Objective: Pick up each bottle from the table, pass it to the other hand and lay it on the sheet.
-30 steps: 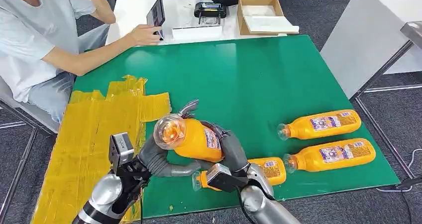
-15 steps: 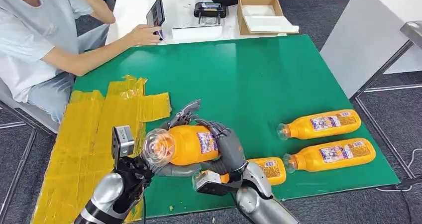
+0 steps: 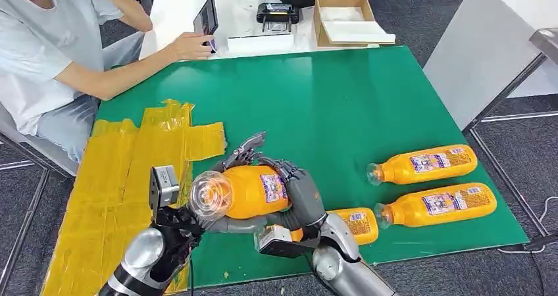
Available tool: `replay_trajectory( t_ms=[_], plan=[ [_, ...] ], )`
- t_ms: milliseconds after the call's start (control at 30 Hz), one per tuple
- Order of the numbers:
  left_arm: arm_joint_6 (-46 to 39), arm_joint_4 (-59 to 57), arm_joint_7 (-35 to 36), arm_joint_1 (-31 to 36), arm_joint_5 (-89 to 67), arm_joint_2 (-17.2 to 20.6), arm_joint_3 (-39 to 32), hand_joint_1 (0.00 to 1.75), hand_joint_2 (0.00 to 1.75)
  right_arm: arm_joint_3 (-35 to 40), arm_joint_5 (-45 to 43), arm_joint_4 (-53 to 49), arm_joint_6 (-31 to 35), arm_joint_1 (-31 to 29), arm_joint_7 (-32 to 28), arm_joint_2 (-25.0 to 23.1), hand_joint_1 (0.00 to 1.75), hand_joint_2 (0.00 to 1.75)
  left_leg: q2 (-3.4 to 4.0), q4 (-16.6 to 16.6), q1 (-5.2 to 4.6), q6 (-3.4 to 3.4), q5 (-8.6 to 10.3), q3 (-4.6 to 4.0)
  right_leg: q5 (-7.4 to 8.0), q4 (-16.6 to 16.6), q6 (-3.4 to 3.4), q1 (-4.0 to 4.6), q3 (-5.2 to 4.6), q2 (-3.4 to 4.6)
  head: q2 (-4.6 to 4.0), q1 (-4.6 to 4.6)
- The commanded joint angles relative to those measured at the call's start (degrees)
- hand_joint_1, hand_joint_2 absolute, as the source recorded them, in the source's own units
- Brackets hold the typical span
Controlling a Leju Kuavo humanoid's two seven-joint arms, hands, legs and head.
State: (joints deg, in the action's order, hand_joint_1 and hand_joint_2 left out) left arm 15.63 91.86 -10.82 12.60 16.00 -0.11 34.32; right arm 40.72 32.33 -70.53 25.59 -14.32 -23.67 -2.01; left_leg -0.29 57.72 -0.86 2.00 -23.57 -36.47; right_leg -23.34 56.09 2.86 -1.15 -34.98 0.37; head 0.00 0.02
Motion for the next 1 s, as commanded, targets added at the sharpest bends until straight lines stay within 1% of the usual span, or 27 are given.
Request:
replay_trajectory(
  t_ms=[33,100,133,167,200,233,267,400,433,467,533,567,600,633,733,767,800,833,933,1000],
  plan=[
    [0.29,-3.55,0.45,2.99,-0.07,-0.44,3.03,0.0,1.75,3.84,0.59,3.91,-0.2,-2.01,0.17,0.26,1.75,1.75,-0.07,0.04,0.13,-0.17,-0.1,0.27,-0.08,-0.05,-0.14,0.14,0.35,-0.12,0.0,0.0],
    [0.29,-3.55,0.45,2.99,-0.07,-0.44,3.03,0.0,1.75,3.84,0.59,3.91,-0.2,-2.01,0.17,0.26,1.75,1.75,-0.05,0.0,0.06,-0.11,-0.04,0.15,-0.03,-0.05,-0.09,0.07,0.19,-0.08,0.0,0.0],
    [0.29,-3.55,0.45,2.99,-0.07,-0.44,3.03,0.0,1.75,3.84,0.59,3.91,-0.2,-2.01,0.17,0.26,1.75,1.75,-0.05,0.03,0.12,-0.17,-0.11,0.29,-0.08,-0.05,-0.14,0.12,0.36,-0.1,0.0,0.0],
    [0.29,-3.55,0.45,2.99,-0.07,-0.44,3.03,0.0,1.75,3.84,0.59,3.91,-0.2,-2.01,0.17,0.26,1.75,1.75,-0.06,-0.01,0.06,-0.1,-0.03,0.13,-0.03,-0.04,-0.08,0.06,0.17,-0.09,0.0,0.0],
    [0.29,-3.55,0.45,2.99,-0.07,-0.44,3.03,0.0,1.75,3.84,0.59,3.91,-0.2,-2.01,0.17,0.26,1.75,1.75,-0.04,0.09,0.19,-0.25,-0.2,0.45,-0.14,-0.05,-0.2,0.2,0.54,-0.11,0.0,0.0],
    [0.29,-3.55,0.45,2.99,-0.07,-0.44,3.03,0.0,1.75,3.84,0.59,3.91,-0.2,-2.01,0.17,0.26,1.75,1.75,-0.06,0.01,0.09,-0.14,-0.06,0.2,-0.05,-0.05,-0.11,0.09,0.25,-0.1,0.0,0.0],
    [0.29,-3.55,0.45,2.99,-0.07,-0.44,3.03,0.0,1.75,3.84,0.59,3.91,-0.2,-2.01,0.17,0.26,1.75,1.75,-0.06,0.05,0.13,-0.19,-0.12,0.31,-0.09,-0.05,-0.15,0.14,0.38,-0.12,0.0,0.0],
    [0.29,-3.55,0.45,2.99,-0.07,-0.44,3.03,0.0,1.75,3.84,0.59,3.91,-0.2,-2.01,0.17,0.26,1.75,1.75,-0.05,-0.02,0.04,-0.08,-0.01,0.09,-0.01,-0.04,-0.07,0.04,0.12,-0.08,0.0,0.0],
    [0.29,-3.55,0.45,2.99,-0.07,-0.44,3.03,0.0,1.75,3.84,0.59,3.91,-0.2,-2.01,0.17,0.26,1.75,1.75,-0.04,0.07,0.17,-0.23,-0.17,0.41,-0.13,-0.05,-0.19,0.18,0.49,-0.11,0.0,0.0],
    [0.29,-3.55,0.45,2.99,-0.07,-0.44,3.03,0.0,1.75,3.84,0.59,3.91,-0.2,-2.01,0.17,0.26,1.75,1.75,-0.06,-0.01,0.05,-0.1,-0.03,0.14,-0.03,-0.04,-0.08,0.05,0.18,-0.09,0.0,0.0],
    [0.29,-3.55,0.45,2.99,-0.07,-0.44,3.03,0.0,1.75,3.84,0.59,3.91,-0.2,-2.01,0.17,0.26,1.75,1.75,-0.05,-0.02,0.04,-0.08,-0.01,0.09,-0.01,-0.04,-0.07,0.04,0.12,-0.07,0.0,0.0],
    [0.29,-3.55,0.45,2.99,-0.07,-0.44,3.03,1.75,1.75,3.84,0.59,3.91,-0.2,-2.01,0.17,0.26,1.75,1.75,-0.06,0.03,0.11,-0.15,-0.08,0.24,-0.07,-0.05,-0.13,0.11,0.3,-0.1,0.0,0.0],
    [-4.05,-0.75,-1.51,-0.19,1.13,-2.8,0.47,1.75,1.75,5.0,4.02,3.62,1.4,-1.67,2.63,1.48,1.75,1.75,-0.05,-0.01,0.05,-0.09,-0.02,0.11,-0.02,-0.04,-0.08,0.05,0.14,-0.08,0.0,0.0],
    [-5.16,0.55,-1.33,-0.74,0.67,-2.61,0.78,1.75,1.75,4.84,3.53,3.26,1.68,-1.37,2.75,1.83,1.75,1.75,0.0,0.02,0.11,-0.16,-0.12,0.3,-0.08,-0.07,-0.13,0.11,0.35,-0.05,0.0,0.0],
    [-6.58,1.58,-1.04,-0.84,1.22,-1.85,1.05,1.75,1.75,4.11,1.56,2.89,1.43,-1.42,2.79,2.18,1.75,1.75,-0.02,0.01,0.06,-0.09,-0.04,0.09,-0.03,-0.04,-0.07,0.06,0.13,-0.06,0.0,-0.02],
    [-6.76,1.27,-1.12,-0.64,1.49,-1.63,0.84,1.75,1.75,4.01,1.26,3.07,1.13,-1.67,2.72,2.13,1.75,1.75,0.01,0.12,0.19,-0.22,-0.24,0.42,-0.17,-0.04,-0.18,0.19,0.51,-0.07,0.0,0.02],
    [-6.8,1.16,-1.18,-0.52,1.58,-1.53,0.72,1.75,1.75,3.98,1.16,3.15,1.03,-1.8,2.7,2.11,1.75,1.75,-0.07,0.02,0.08,-0.11,-0.04,0.11,-0.05,-0.05,-0.08,0.08,0.17,-0.12,0.0,0.0],
    [-6.8,1.15,-1.2,-0.43,1.59,-1.46,0.62,1.75,1.75,3.97,1.17,3.14,1.0,-1.91,2.71,2.07,1.75,1.75,-0.07,0.05,0.12,-0.17,-0.12,0.27,-0.11,-0.05,-0.13,0.12,0.33,-0.14,0.0,0.02],
    [-6.6,1.3,-1.63,-0.06,2.02,-1.27,0.31,1.75,1.75,3.38,0.54,2.84,1.21,-2.14,2.72,2.11,1.75,1.75,-0.03,0.0,0.06,-0.09,-0.01,0.05,0.0,-0.04,-0.07,0.07,0.08,-0.06,0.0,0.0],
    [-6.77,1.78,-2.05,-0.01,2.16,-1.18,-0.26,1.75,1.75,2.42,-0.29,2.21,1.31,-2.07,2.83,2.31,1.75,1.75,-0.03,0.07,0.13,-0.19,-0.12,0.27,-0.09,-0.02,-0.15,0.13,0.33,-0.09,0.0,-0.02]
  ],
)
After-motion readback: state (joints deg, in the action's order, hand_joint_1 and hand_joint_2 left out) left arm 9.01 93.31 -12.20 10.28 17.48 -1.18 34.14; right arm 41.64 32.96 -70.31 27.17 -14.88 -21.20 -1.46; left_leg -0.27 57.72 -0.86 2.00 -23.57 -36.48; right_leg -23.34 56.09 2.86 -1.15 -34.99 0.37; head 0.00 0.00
